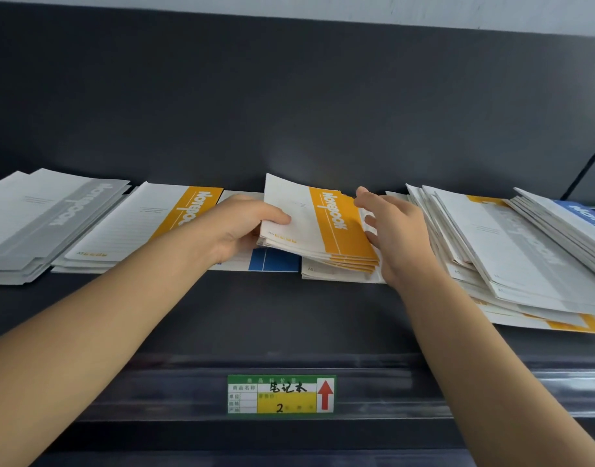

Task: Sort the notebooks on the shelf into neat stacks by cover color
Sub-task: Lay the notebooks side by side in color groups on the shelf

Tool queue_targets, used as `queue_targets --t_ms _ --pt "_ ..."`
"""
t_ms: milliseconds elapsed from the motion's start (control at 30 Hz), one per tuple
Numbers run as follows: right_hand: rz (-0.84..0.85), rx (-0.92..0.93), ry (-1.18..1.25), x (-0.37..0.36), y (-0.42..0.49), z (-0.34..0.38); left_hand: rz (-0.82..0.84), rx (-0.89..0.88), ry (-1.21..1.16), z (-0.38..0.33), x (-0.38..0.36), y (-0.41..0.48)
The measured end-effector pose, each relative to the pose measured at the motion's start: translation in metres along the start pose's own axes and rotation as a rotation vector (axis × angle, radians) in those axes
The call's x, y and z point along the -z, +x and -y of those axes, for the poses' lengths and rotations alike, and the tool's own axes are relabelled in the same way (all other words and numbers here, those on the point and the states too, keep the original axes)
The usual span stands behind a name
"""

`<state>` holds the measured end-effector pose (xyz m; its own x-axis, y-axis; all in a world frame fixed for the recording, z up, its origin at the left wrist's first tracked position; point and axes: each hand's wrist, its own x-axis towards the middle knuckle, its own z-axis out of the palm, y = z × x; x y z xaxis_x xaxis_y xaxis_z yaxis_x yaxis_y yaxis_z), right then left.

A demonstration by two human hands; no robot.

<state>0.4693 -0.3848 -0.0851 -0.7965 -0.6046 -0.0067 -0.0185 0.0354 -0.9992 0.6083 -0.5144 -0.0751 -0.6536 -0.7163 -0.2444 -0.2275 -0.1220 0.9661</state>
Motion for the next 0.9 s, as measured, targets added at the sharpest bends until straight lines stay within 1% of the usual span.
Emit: queue_targets --t_ms 167,267,433,533,633,700,767,833,900 --pt "0.017 0.012 0.058 0.000 0.001 -0.002 0.047 0.053 -0.138 -0.002 -0.003 -0.005" --pt "0.002 0.050 0.024 -0.001 0.003 -0.004 0.066 0.058 -0.229 -0.006 -0.002 -0.008" --pt "0.038 -0.068 -0.002 -0.001 0.005 -0.005 0.116 0.041 -0.255 -0.012 0.002 -0.016" --pt "0.015 -0.081 -0.004 -0.004 0.002 -0.003 0.096 0.027 -0.155 -0.012 0.005 -0.020" --pt "0.001 0.003 -0.013 -0.013 -0.006 0.005 0.020 -0.006 -0.076 -0.012 0.016 -0.020" --pt "0.044 0.047 0.016 -0.027 -0.014 0.008 -0.041 -0.027 -0.024 -0.011 0.029 -0.023" --pt "0.096 0.062 0.035 -0.047 -0.023 0.009 -0.122 -0.086 0.095 -0.009 0.047 -0.029" --pt "0.114 0.077 0.000 -0.072 -0.031 0.011 -0.179 -0.170 0.195 -0.007 0.070 -0.038" --pt "0.117 0.094 -0.050 -0.100 -0.039 0.017 -0.207 -0.203 0.269 -0.005 0.096 -0.047"
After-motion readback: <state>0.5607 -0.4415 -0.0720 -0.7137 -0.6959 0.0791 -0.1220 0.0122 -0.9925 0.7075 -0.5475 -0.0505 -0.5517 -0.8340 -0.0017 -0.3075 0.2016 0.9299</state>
